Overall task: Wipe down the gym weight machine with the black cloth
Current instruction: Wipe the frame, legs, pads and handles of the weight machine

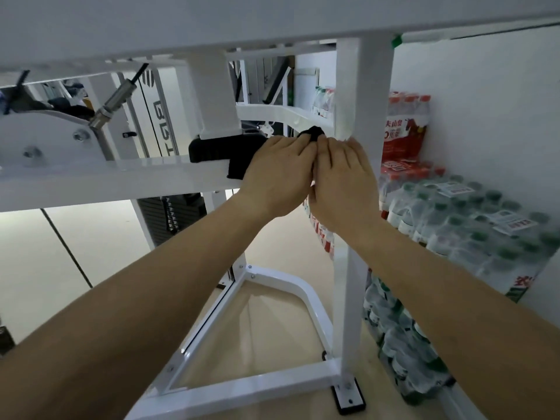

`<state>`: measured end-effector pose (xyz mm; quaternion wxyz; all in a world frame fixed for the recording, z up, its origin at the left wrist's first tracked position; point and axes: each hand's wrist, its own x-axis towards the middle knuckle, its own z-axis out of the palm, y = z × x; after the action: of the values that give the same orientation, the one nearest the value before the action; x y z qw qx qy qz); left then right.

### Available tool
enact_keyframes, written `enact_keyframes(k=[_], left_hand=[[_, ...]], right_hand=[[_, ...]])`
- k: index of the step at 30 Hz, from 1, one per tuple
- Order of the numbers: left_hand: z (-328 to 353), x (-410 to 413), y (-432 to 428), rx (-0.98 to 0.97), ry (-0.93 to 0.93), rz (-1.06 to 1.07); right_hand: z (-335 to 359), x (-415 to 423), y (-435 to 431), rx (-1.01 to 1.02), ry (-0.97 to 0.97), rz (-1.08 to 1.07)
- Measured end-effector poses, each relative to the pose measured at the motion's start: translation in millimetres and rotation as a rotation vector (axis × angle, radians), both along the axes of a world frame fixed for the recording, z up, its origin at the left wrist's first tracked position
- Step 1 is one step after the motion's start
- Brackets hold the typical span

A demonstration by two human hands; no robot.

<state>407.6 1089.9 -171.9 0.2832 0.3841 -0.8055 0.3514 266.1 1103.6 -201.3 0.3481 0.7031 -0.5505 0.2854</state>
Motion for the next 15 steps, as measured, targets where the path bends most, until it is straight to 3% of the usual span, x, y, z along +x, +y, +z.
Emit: enact_keyframes(k=[7,11,15], left_hand=[[-24,69,4,-0.108,-0.112,-0.125],[-36,59,4,-0.110,-0.144,-0.159],[-37,32,-5,-0.088,-0.188,-0.174]], right_hand=[[-9,17,2,-0.003,-0.188,0.337],[-36,-2,5,0.042,-0.058,0.225],[-54,-12,4,0.077,-0.088,0.111]])
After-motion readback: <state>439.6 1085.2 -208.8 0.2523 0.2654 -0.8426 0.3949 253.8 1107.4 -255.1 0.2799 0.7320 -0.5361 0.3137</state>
